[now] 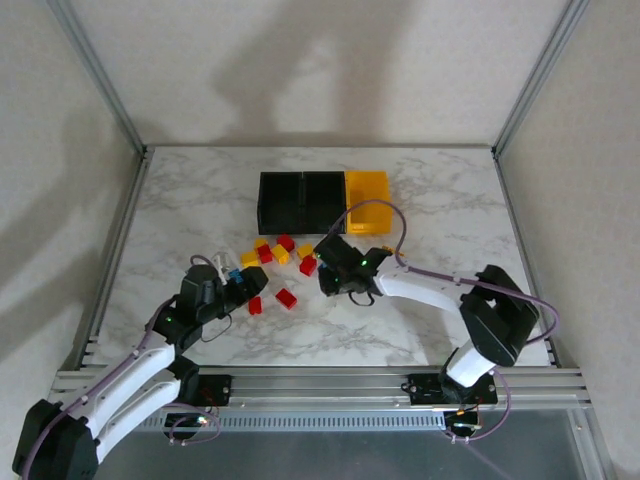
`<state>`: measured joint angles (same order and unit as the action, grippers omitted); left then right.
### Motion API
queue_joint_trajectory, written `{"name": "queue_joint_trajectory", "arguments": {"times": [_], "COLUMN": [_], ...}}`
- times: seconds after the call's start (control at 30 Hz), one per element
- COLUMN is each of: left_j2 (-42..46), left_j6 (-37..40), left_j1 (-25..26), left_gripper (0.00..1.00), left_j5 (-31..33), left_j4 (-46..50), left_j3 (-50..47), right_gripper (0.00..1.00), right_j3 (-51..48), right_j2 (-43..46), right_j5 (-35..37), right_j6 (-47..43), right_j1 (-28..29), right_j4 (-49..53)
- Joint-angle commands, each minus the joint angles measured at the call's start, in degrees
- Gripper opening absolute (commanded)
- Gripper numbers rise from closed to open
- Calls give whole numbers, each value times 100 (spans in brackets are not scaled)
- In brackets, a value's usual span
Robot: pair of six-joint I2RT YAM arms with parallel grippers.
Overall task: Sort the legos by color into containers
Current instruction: Pick up the lego from the bottom-center of the table, then place the lego in the container.
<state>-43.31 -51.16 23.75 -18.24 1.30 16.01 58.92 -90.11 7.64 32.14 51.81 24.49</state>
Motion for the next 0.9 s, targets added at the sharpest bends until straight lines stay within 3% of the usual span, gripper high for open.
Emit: {"name": "queue_joint_trajectory", "arguments": {"times": [0.0, 0.37, 0.57, 0.87], "left_j2": [-231, -1799, -2254, -2324], "left_j6": [-139, 4, 18, 70], "left_j1": [224, 1255, 1576, 1624], "left_gripper": [88, 87, 87, 87], "left_j5": [52, 492, 650, 741], "left_j4": [-427, -989, -1095, -965], "left_j3": [200, 1365, 1612, 1706], "right_gripper": [20, 21, 21, 22], "right_j3": [413, 1596, 2412, 3278], "right_j2": [265, -462, -1318, -2443], "right_j5": [256, 402, 352, 353], "right_j6": [-331, -845, -1049, -1184], "right_j1": [-448, -2098, -2467, -2730], "right_j4": [401, 449, 451, 537]}}
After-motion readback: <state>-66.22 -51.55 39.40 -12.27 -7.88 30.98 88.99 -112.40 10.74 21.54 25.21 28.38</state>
